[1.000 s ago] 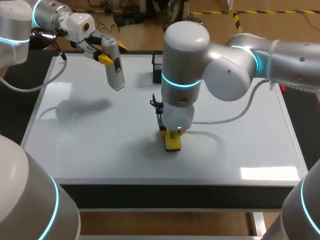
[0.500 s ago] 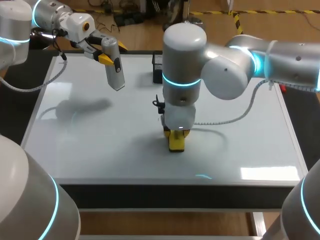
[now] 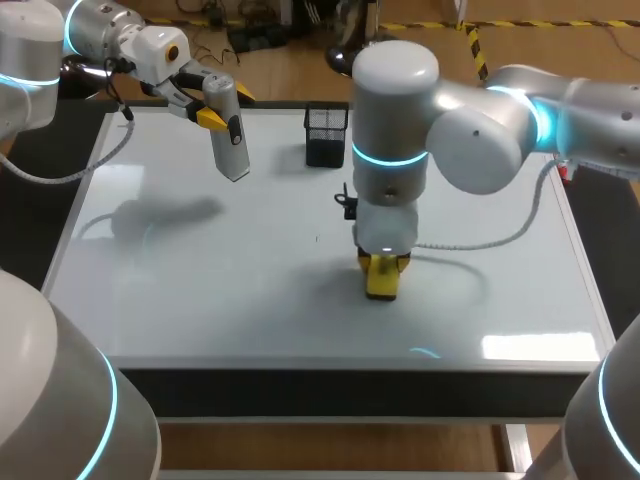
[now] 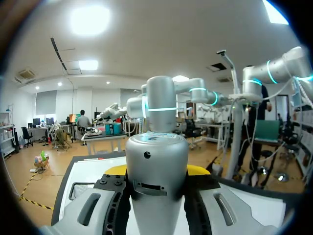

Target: Pick up the inspection probe, press it on each red-marked spot on the whiteboard one by one, put down the probe, pick up the eraser, and wipe off all the red marks.

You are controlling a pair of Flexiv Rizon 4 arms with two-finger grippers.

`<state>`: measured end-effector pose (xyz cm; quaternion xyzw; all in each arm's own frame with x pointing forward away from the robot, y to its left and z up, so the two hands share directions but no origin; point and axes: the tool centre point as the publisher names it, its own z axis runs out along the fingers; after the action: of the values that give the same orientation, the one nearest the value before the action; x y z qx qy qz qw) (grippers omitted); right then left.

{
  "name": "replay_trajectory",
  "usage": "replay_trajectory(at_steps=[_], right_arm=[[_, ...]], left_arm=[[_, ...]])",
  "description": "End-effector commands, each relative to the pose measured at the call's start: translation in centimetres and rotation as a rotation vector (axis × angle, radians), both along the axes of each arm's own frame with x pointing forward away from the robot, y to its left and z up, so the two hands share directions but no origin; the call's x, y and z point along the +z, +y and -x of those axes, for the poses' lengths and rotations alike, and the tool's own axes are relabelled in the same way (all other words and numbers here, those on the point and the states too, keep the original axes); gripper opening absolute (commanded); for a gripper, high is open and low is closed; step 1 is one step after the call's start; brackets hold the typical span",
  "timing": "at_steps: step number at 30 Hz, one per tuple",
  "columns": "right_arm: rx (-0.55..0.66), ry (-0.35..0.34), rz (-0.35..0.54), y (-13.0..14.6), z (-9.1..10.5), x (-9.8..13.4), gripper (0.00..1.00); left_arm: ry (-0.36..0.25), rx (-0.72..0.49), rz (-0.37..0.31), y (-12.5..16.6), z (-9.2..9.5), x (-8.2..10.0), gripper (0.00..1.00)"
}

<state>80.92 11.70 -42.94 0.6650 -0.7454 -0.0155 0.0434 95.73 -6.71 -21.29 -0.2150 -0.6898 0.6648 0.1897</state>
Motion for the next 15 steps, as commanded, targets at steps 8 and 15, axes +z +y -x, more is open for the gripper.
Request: replay_trajectory(at_steps=[8, 15], right_arm=[[0.049, -0.02, -0.043, -2.0, -0.4, 2.8, 0.0], [0.046, -0.066, -0.098, -2.9, -2.2, 6.1, 0.0]], left_arm=[[0.002, -0.006, 0.001, 0.0, -0.2, 0.0, 0.0], [0.002, -0.006, 0.001, 0.0, -0.2, 0.0, 0.0]])
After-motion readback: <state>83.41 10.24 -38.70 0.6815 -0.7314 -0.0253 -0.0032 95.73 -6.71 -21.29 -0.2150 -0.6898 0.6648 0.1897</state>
